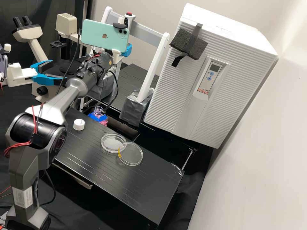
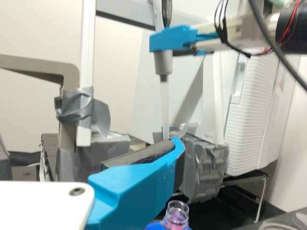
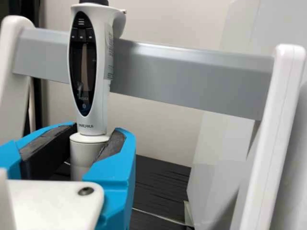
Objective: Use the pipette
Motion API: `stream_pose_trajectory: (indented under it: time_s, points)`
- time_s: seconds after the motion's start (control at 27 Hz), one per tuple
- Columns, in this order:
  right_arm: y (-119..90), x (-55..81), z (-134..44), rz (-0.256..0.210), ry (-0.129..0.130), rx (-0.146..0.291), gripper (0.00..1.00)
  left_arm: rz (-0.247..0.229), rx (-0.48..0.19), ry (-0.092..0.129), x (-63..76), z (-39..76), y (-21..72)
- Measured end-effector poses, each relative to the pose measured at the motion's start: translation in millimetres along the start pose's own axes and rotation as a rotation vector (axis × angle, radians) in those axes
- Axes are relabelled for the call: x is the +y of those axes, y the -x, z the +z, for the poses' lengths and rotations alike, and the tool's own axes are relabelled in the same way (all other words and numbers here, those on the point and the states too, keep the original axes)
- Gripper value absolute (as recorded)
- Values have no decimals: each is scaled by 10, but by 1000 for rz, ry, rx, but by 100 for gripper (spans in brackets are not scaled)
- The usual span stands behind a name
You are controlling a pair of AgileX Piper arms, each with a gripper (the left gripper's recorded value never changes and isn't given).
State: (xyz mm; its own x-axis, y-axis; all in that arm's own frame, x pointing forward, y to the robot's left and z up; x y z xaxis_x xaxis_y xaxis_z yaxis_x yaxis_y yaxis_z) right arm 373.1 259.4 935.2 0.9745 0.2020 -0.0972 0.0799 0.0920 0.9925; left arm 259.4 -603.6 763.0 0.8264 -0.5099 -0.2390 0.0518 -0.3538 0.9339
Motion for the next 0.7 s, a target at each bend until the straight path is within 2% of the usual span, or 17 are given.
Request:
stream_pose_trajectory:
  time_s: [0.11,0.26,0.41,0.56,0.67,0.7]
  points:
    - [-9,35,55,10,1,-14,0,6,-10,1,16,27,-18]
    - [-12,68,105,18,-12,-27,0,2,-21,3,3,60,-19]
    - [-11,84,124,23,-47,-32,0,0,-25,4,-2,72,-20]
    - [-11,84,124,24,-62,-32,0,2,-21,12,-4,79,-20]
    - [-11,84,124,23,-59,-32,0,4,-16,16,-2,75,-20]
    - [-11,84,124,24,-73,-32,0,5,-15,18,-2,73,-20]
